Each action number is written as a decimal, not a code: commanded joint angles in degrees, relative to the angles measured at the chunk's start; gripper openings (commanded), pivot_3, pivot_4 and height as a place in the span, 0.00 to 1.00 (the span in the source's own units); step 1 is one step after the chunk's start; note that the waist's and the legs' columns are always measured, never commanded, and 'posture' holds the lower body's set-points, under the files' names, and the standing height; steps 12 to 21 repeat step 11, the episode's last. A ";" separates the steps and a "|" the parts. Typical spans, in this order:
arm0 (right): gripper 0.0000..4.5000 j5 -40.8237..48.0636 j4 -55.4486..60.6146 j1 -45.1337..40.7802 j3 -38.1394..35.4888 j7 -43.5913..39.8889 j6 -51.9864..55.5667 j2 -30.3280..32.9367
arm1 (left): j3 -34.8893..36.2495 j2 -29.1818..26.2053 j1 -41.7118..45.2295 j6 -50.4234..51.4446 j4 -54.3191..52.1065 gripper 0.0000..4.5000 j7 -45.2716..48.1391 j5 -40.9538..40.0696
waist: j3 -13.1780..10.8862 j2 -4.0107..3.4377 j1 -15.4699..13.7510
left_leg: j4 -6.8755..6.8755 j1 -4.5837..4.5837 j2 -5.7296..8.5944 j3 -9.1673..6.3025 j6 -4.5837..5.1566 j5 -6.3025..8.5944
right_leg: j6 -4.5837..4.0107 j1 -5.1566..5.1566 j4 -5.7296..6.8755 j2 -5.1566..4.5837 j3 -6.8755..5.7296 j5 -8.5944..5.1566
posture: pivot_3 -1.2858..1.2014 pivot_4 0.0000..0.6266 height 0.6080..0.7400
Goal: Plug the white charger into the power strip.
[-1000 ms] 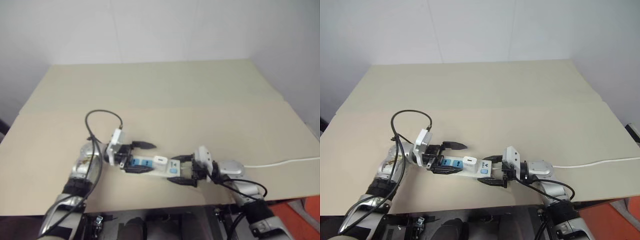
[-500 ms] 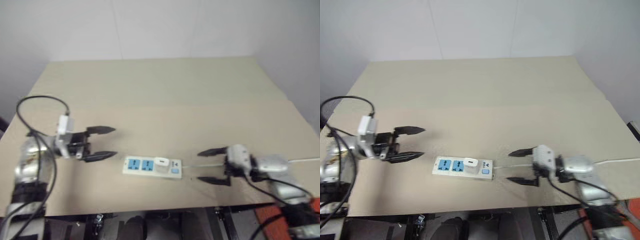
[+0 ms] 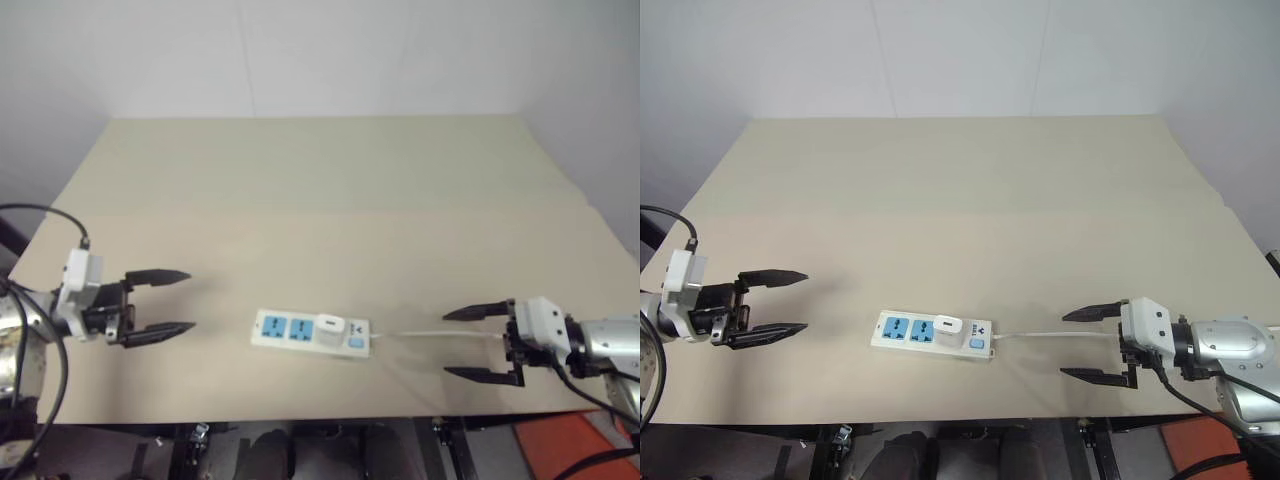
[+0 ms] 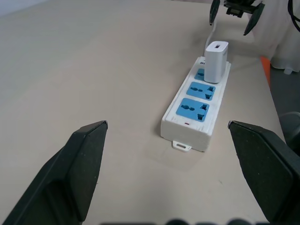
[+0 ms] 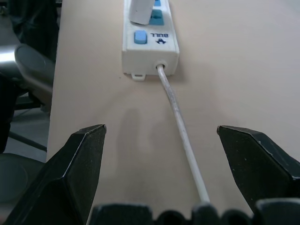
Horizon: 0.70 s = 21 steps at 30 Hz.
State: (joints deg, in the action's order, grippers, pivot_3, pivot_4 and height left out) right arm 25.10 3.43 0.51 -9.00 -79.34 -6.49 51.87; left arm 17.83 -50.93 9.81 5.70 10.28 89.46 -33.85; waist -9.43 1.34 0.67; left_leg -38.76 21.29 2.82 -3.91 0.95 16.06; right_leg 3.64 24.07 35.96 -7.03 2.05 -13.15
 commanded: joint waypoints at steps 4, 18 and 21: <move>0.99 0.80 4.26 3.54 -3.75 2.65 0.89 0.33 | -0.08 -0.43 0.21 5.53 -3.63 1.00 -1.97 -1.68 | 0.00 0.00 0.09 | 0.00 -0.01 0.01 0.01 0.00 0.00 | 0.00 0.00 0.02 0.01 0.00 0.00 | 0.52 0.24 1.00; 0.99 0.55 4.16 4.14 -4.87 3.96 0.53 0.84 | -0.65 1.04 0.11 7.15 -6.24 1.00 -3.43 -1.89 | 0.00 0.00 0.23 | -0.02 -0.04 0.02 0.07 0.00 0.00 | 0.00 0.00 0.06 0.01 0.03 0.00 | 0.52 0.24 1.00; 0.99 0.55 4.16 4.14 -4.87 3.96 0.53 0.84 | -0.65 1.04 0.11 7.15 -6.24 1.00 -3.43 -1.89 | 0.00 0.00 0.23 | -0.02 -0.04 0.02 0.07 0.00 0.00 | 0.00 0.00 0.06 0.01 0.03 0.00 | 0.52 0.24 1.00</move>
